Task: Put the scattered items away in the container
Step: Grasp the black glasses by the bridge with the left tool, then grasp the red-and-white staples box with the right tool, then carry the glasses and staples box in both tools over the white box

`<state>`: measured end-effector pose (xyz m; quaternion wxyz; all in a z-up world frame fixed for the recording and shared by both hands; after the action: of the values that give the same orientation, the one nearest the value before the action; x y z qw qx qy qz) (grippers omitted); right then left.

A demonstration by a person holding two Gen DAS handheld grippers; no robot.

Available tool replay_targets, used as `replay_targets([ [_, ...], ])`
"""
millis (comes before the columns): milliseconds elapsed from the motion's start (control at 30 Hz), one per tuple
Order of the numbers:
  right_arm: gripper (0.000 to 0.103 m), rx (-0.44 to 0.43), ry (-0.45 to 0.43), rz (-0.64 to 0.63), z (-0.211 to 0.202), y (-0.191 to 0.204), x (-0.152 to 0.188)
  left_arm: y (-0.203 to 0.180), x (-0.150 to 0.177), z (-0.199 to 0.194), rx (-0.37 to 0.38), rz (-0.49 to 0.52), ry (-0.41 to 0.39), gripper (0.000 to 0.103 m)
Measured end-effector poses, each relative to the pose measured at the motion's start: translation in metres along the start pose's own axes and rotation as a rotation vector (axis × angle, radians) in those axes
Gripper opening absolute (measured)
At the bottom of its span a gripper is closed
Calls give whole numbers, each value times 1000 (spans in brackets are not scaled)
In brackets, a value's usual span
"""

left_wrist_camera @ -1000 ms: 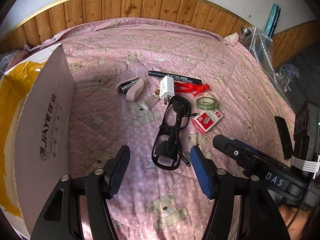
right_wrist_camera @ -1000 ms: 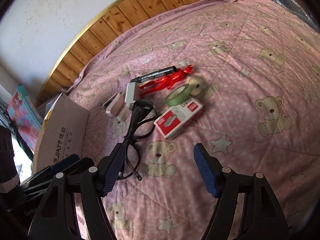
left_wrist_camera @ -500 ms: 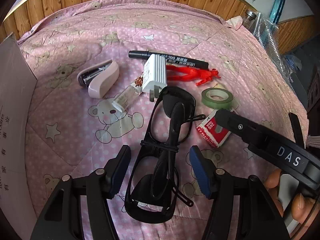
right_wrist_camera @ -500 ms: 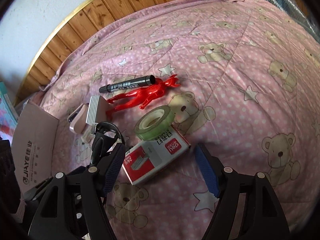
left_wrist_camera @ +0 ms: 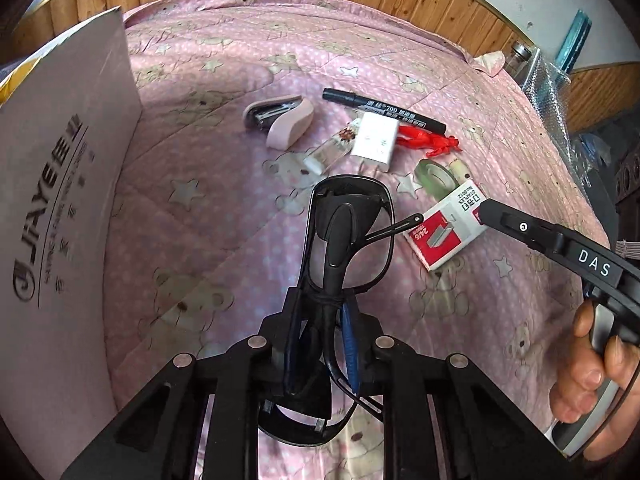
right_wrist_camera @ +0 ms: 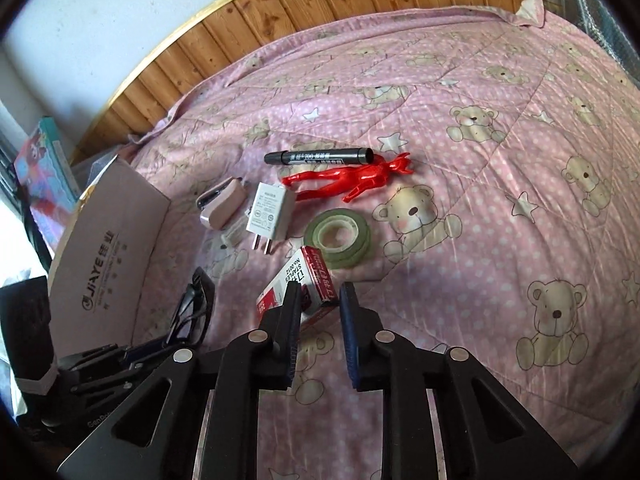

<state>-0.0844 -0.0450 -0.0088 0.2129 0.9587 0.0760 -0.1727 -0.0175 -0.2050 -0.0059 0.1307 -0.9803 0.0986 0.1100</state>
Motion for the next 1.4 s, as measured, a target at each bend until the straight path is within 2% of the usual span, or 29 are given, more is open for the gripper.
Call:
replay_targets([
  [33,31,13,-1,8,4,1,0,2,3,2,8,-7,7,24],
  [67,47,21,7,20,10,2,0,5,4,5,23,-22,12,26],
  [100,51,21,8,35,15,4,1,5,4,7,36,-35,13,27],
  [200,55,60,28,14,37,16,-1,0,2,8,22,-13,-17,35],
  [233,63,68,21,-8,43,22,-1,-1,2,8,14,-4,-21,35],
  [267,68,90,10,-39,45,29,0,-2,2,9,8,5,-23,36],
  [300,68,115,15,-72,48,36,1,-2,2,10,6,9,-26,36],
  [367,68,95,25,-103,51,44,4,0,4,9,10,9,-26,36],
  [433,65,76,34,-99,52,44,5,3,6,8,13,6,-26,36],
  [467,55,72,36,-109,51,43,5,4,7,8,12,7,-27,36],
  [500,52,65,35,-121,49,43,5,3,9,8,6,11,-26,36],
  [567,34,48,27,-138,40,41,1,1,13,4,-8,18,-35,29],
  [600,31,38,22,-146,33,41,-1,-1,15,2,-11,27,-43,23],
  [667,22,37,11,-159,18,40,-3,-3,17,-2,-26,33,-52,21],
  [733,18,24,2,-163,4,39,-2,0,17,-7,-14,21,-63,18],
  [900,15,-32,15,-119,-5,33,11,3,13,-16,15,-1,-83,15],
  [1400,14,-19,-63,-143,-49,57,45,-9,24,-67,16,12,-179,15],
])
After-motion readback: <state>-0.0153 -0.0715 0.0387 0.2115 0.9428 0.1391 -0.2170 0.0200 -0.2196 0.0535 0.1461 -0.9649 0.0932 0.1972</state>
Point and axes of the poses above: each gripper's, at about its wrist camera, not at the fingertips, and z roughly the way its jaws point, y to its left, x to its underside, the point moved 2 cm from there along z, roughly the way its jaws point, and after that the axes turned 11 degrees about y, right-handed, at the moved point
